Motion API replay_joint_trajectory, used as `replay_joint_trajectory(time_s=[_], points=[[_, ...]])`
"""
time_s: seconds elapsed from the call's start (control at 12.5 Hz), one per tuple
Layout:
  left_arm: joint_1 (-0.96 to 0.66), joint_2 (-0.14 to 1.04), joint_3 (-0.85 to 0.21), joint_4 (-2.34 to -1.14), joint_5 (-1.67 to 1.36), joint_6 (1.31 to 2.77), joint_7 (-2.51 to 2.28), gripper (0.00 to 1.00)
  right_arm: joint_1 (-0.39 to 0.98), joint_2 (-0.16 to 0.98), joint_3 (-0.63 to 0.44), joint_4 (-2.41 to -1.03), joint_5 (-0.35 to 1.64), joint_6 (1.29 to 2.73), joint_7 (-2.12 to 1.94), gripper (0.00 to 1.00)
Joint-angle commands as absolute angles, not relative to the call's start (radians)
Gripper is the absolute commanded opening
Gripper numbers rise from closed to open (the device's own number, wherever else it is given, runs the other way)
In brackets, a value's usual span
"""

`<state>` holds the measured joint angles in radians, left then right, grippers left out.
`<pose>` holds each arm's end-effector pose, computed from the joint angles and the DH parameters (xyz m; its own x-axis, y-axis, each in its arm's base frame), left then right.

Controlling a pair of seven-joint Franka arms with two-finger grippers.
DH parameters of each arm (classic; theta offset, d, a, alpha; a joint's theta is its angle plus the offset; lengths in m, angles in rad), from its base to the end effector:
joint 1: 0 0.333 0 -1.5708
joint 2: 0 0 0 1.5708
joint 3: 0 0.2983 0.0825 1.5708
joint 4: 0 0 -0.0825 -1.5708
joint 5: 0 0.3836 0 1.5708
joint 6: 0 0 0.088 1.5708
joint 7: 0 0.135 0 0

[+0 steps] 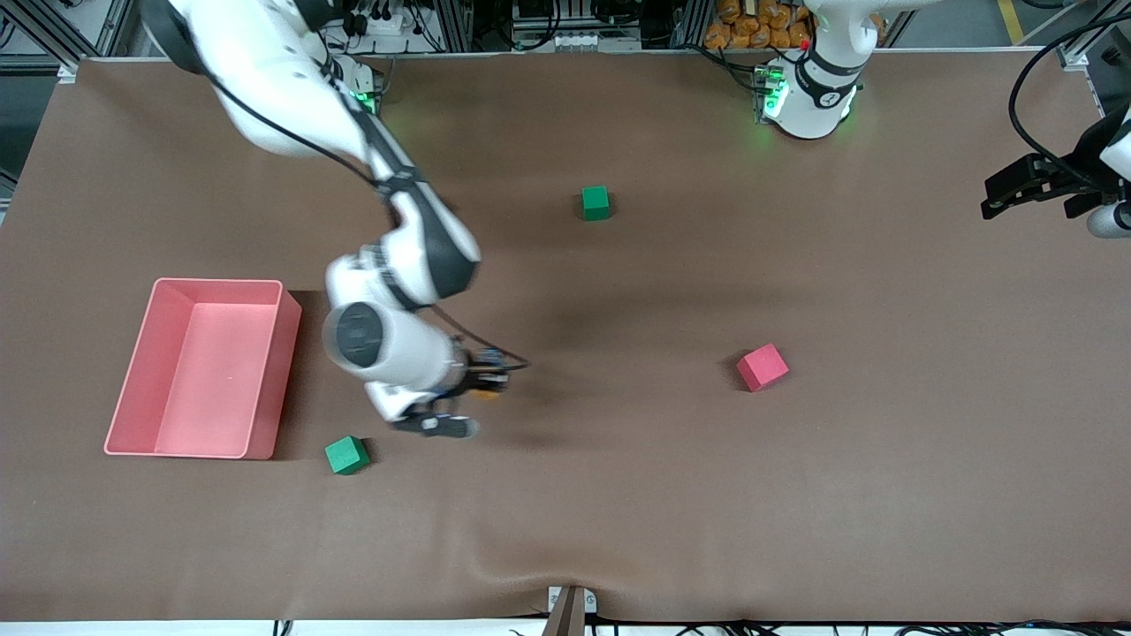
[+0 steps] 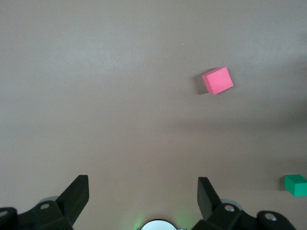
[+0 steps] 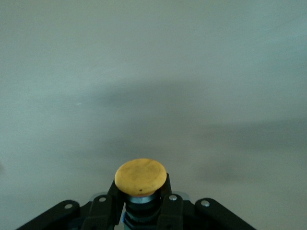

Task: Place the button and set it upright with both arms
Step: 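Lift the button out of the tray and carry it to mid-table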

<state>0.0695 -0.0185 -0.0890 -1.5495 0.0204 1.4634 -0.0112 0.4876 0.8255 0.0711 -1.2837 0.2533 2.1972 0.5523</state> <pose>0.5356 -0.0079 0.5898 0.9977 -0.0059 -0.0673 -0.0075 -0.9997 -0.0228 0.6324 0.3989 0.2255 0.9856 -0.1468 -0.0837 -0.1638 -0.9515 -0.2603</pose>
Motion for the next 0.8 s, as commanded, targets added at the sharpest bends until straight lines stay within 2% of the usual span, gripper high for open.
replay_joint_trajectory(time_s=[0.0,0.32,0.64,0.72], points=[[0.084,-0.021,-0.094,-1.539,0.002,1.448,0.021,1.0,0.561,0.943,0.083,-1.157,0.259,2.217,0.597,0.0],[0.09,-0.018,-0.094,-1.537,0.002,1.454,0.021,1.0,0.664,1.001,0.074,-1.14,0.23,2.224,0.632,0.0],[0.087,-0.015,-0.095,-1.539,-0.011,1.456,0.02,1.0,0.698,1.032,0.08,-1.129,0.17,2.224,0.67,0.0],[0.087,-0.014,-0.095,-1.539,-0.011,1.456,0.02,1.0,0.699,1.031,0.078,-1.127,0.167,2.221,0.67,0.99]])
